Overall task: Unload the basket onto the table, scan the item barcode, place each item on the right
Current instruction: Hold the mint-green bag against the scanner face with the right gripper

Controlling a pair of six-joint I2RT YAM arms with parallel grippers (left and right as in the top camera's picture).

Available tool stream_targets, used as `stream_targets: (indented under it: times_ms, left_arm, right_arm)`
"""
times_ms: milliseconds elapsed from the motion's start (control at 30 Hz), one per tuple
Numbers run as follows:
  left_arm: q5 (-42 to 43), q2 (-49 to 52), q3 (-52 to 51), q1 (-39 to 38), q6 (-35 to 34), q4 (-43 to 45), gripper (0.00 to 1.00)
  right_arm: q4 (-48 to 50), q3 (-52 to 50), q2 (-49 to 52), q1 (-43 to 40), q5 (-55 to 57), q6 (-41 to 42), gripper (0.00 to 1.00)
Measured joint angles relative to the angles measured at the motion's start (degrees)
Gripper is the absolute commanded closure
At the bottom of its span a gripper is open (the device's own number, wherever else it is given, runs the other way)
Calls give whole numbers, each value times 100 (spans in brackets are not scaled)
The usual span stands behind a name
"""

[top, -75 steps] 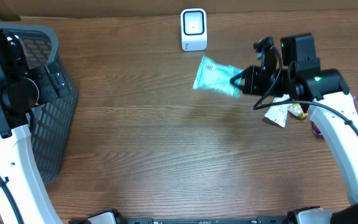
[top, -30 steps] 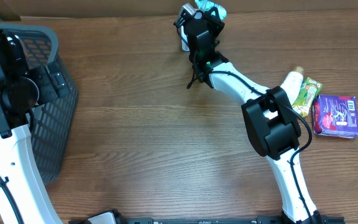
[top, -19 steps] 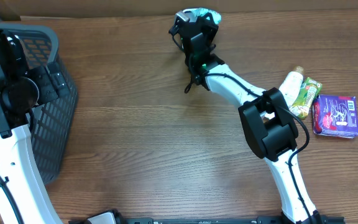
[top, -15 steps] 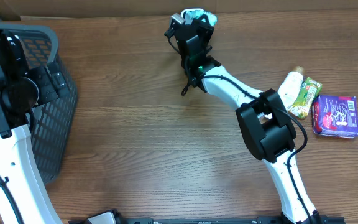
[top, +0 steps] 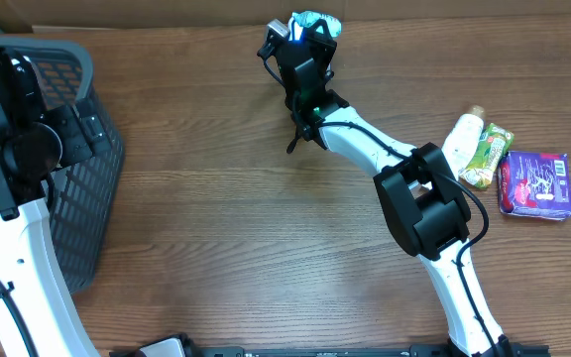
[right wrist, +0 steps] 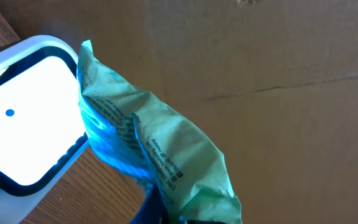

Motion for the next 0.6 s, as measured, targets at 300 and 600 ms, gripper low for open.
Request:
stream_targets:
  times_ms: [300, 600]
  left_arm:
    - [0, 0, 0, 0, 2, 0, 0]
    - [0, 0, 0, 0, 0, -4, 0]
  right_arm:
    - [48, 0, 0, 28, 273, -11, 96]
    - [-1388, -7, -863, 380, 592, 1051, 96]
